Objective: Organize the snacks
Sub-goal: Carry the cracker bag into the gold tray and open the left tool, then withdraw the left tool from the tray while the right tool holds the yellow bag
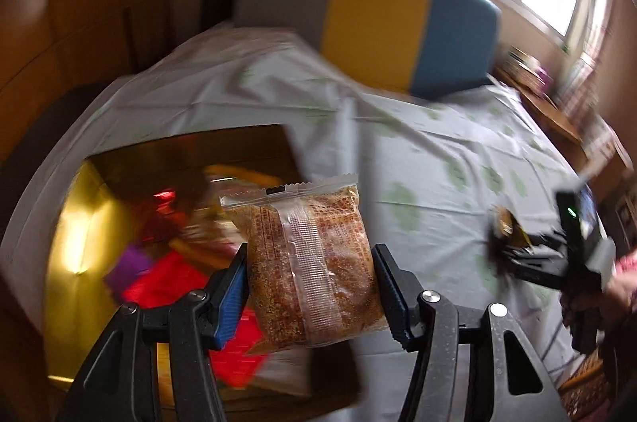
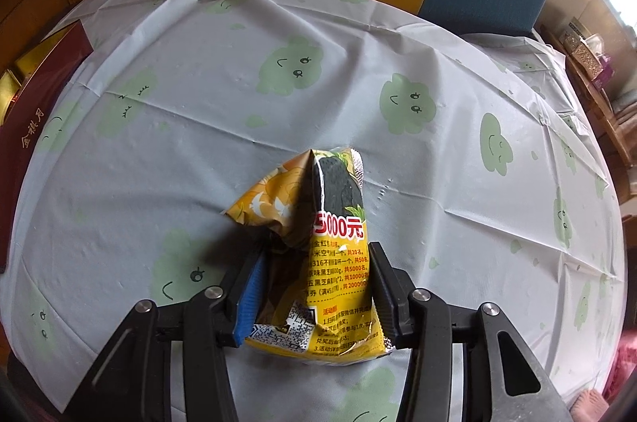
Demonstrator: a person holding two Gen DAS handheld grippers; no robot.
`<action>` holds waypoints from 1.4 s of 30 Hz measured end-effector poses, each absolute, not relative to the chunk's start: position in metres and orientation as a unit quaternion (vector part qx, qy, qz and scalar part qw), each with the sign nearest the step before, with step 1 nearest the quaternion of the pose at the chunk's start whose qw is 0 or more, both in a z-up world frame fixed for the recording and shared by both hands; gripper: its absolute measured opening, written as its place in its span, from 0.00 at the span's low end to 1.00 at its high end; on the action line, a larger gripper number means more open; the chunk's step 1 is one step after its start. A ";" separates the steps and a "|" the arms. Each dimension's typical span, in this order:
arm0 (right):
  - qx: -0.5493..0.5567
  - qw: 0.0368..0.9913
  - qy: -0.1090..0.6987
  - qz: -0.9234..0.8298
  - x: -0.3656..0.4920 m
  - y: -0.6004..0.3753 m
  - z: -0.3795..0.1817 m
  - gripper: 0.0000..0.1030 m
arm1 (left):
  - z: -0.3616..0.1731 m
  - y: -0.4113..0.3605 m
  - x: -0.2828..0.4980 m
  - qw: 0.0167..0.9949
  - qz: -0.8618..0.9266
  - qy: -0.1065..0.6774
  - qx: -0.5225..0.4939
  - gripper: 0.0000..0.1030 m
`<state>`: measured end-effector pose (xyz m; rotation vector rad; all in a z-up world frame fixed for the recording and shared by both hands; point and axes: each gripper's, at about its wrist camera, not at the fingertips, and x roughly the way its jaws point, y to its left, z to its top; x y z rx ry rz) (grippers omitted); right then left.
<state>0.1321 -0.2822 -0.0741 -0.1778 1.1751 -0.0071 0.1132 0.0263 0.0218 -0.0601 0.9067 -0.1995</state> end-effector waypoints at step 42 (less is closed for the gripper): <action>-0.113 0.833 0.542 -0.017 0.128 -0.279 -0.074 0.48 | -0.016 0.135 0.145 0.880 0.062 0.469 -0.050 0.62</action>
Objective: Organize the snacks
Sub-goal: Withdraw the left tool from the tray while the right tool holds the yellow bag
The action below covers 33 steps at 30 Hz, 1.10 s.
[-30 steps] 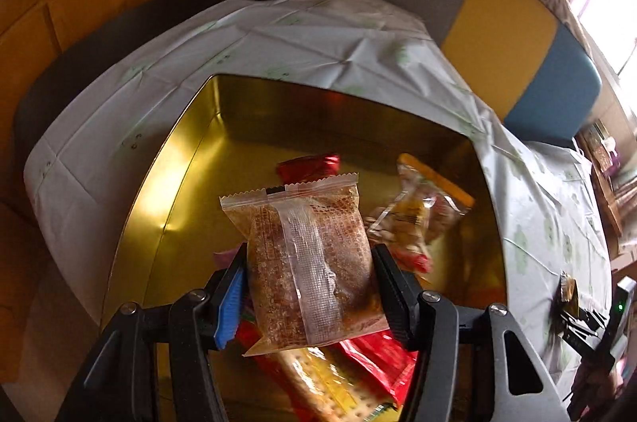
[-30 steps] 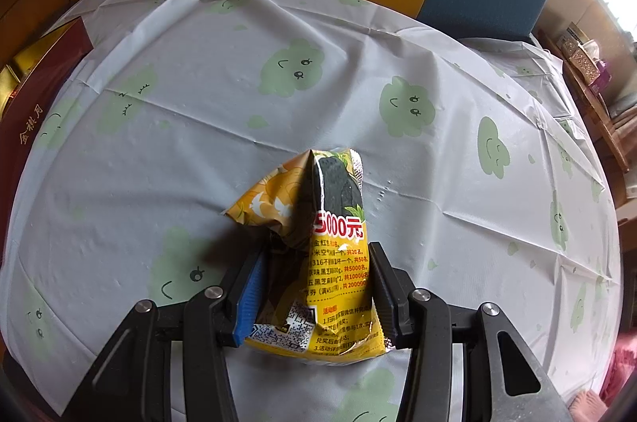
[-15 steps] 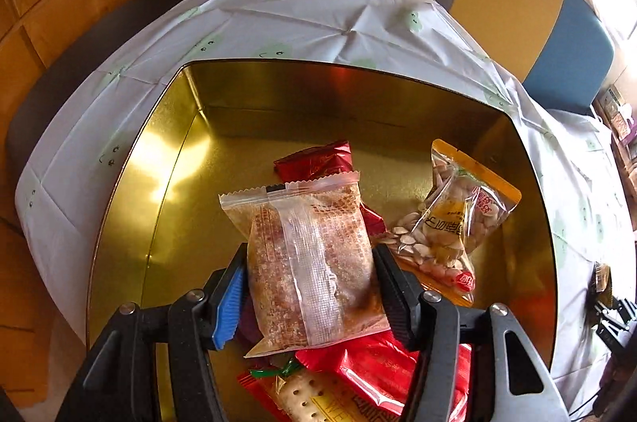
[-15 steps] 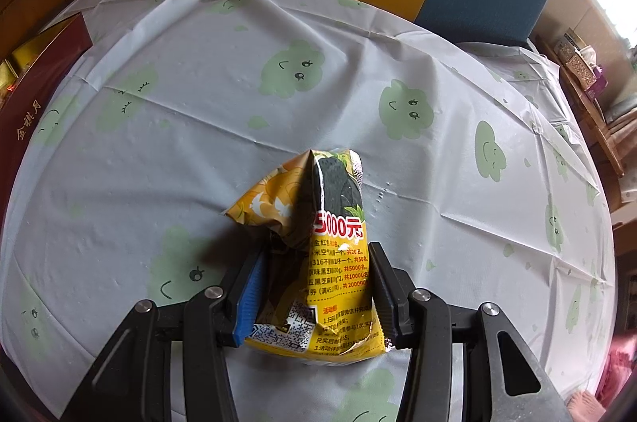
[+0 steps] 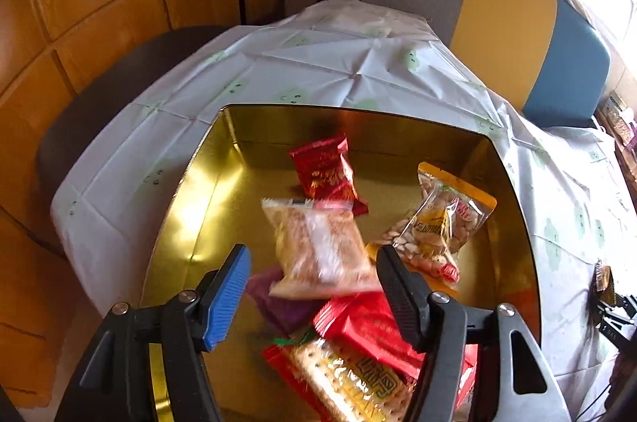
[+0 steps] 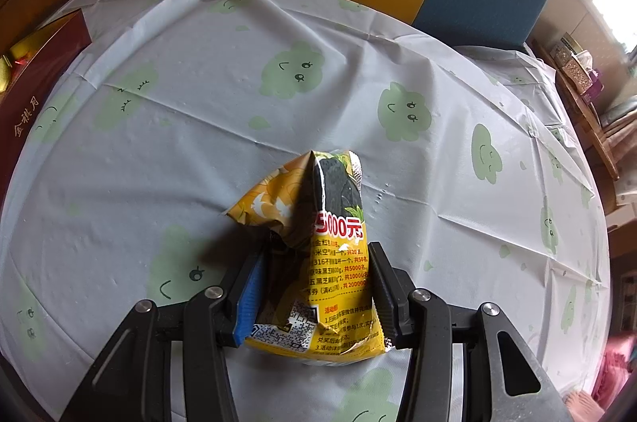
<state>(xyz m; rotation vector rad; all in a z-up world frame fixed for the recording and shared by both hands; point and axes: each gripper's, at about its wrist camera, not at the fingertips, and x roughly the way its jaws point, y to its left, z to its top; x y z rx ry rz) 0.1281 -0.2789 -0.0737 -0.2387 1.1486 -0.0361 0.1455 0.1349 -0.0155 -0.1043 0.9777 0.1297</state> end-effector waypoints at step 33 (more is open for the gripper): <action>-0.145 0.836 0.528 -0.021 0.121 -0.270 -0.072 0.44 | 0.005 0.075 0.073 0.908 0.034 0.418 0.004 0.55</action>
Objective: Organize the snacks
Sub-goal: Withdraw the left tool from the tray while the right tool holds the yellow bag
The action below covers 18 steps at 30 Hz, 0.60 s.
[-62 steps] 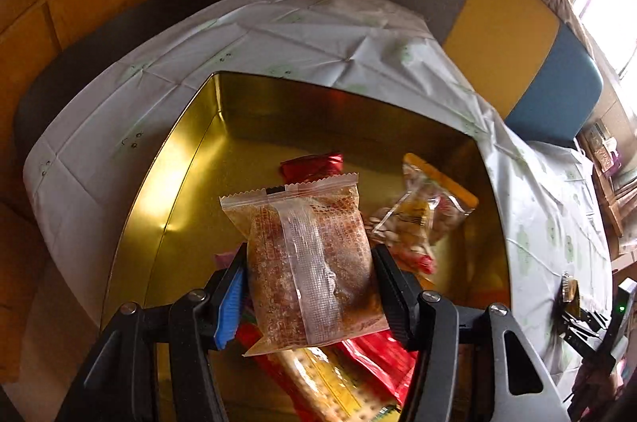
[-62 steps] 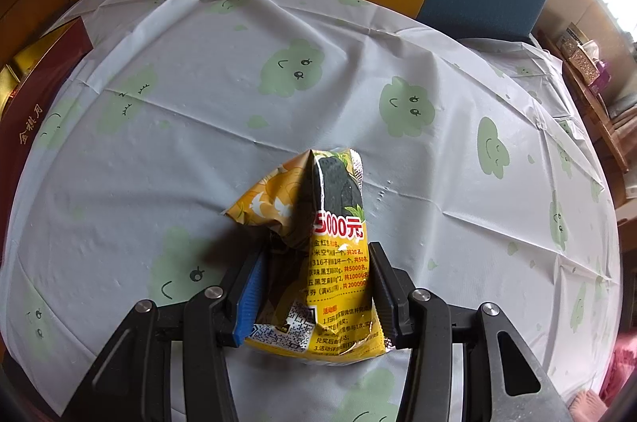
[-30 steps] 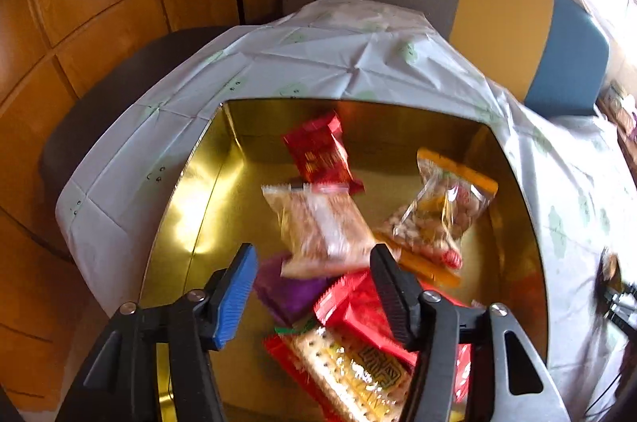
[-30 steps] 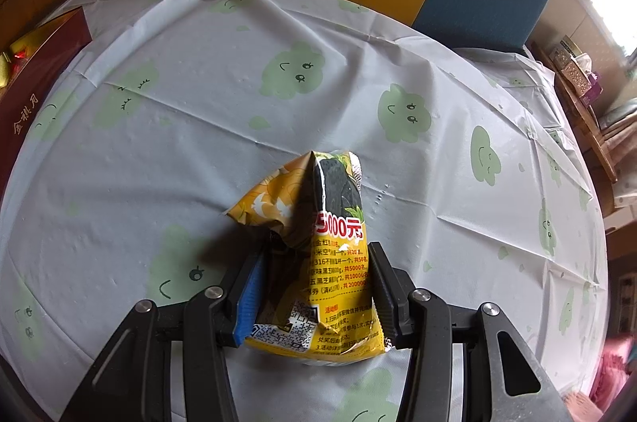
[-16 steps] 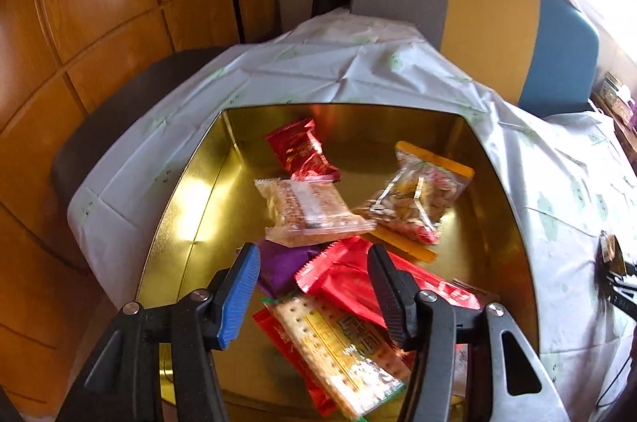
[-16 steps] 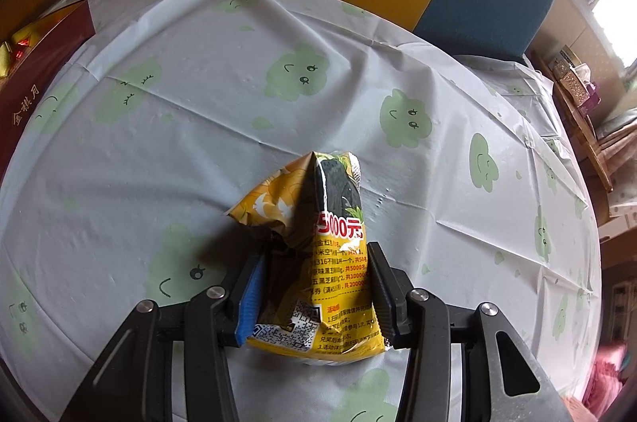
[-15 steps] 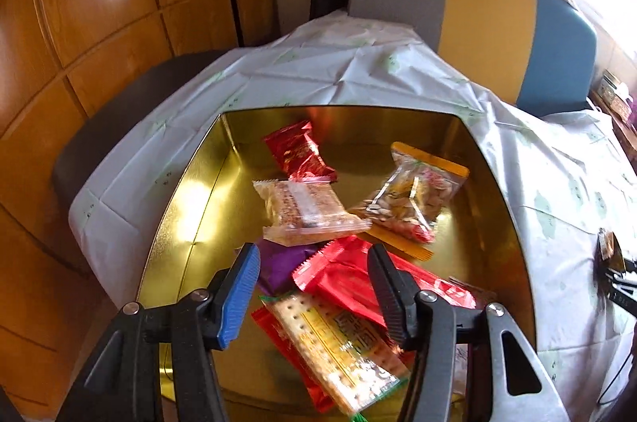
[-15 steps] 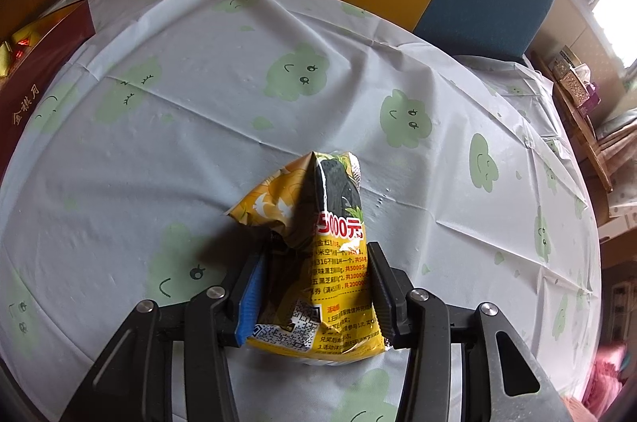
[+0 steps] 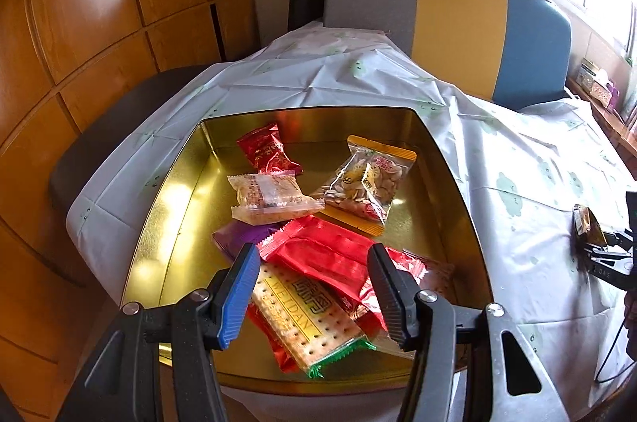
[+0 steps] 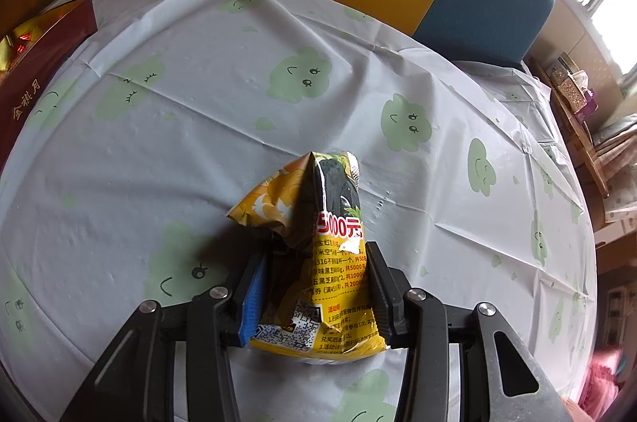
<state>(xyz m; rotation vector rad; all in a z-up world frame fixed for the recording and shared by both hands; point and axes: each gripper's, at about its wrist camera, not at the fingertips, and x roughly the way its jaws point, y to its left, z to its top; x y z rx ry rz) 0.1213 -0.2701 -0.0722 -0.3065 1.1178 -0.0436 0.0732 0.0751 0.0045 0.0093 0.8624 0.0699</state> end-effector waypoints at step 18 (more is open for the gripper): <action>-0.132 0.839 0.528 -0.020 0.123 -0.275 -0.073 0.42 | 0.013 0.083 0.056 0.913 0.027 0.408 -0.008 0.55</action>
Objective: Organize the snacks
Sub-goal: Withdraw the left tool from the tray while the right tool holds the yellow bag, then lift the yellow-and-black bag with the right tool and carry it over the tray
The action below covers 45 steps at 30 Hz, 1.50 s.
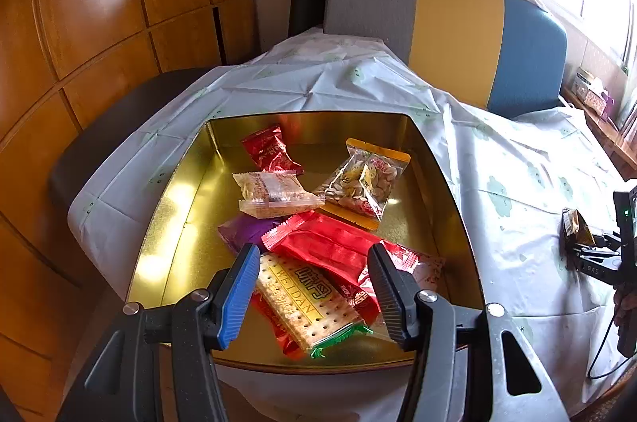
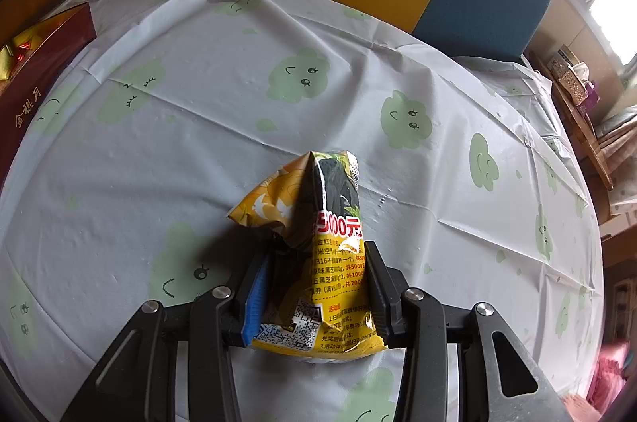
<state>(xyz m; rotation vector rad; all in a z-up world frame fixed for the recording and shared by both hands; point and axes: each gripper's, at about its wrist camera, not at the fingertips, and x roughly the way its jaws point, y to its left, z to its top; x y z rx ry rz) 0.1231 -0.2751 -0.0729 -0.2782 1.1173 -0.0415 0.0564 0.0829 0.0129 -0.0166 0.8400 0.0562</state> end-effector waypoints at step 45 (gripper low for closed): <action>-0.139 0.821 0.483 0.271 0.144 0.041 -0.004 0.37 | 0.011 0.171 0.023 0.914 0.115 0.384 -0.063 0.55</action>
